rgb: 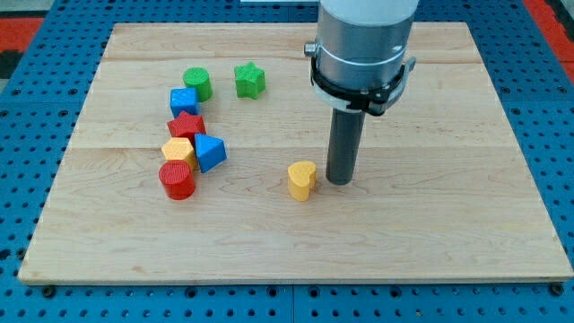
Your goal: Push the yellow heart downwards
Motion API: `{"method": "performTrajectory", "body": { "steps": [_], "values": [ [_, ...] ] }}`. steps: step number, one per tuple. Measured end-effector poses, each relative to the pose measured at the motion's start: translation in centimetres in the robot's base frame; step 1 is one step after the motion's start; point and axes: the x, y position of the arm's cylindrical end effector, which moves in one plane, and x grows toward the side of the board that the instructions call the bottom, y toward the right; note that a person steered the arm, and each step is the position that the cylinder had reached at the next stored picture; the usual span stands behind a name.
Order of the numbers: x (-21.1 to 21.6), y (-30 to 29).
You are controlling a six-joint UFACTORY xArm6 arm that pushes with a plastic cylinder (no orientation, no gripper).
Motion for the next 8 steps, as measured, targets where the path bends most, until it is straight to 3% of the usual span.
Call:
{"method": "performTrajectory", "body": {
  "steps": [1, 3, 4, 5, 6, 8],
  "values": [
    [0.0, -5.6],
    [-1.6, -4.9],
    [-2.8, -7.5],
    [-2.4, -8.1],
    [1.3, -8.7],
    [1.0, -12.2]
  ]
}}
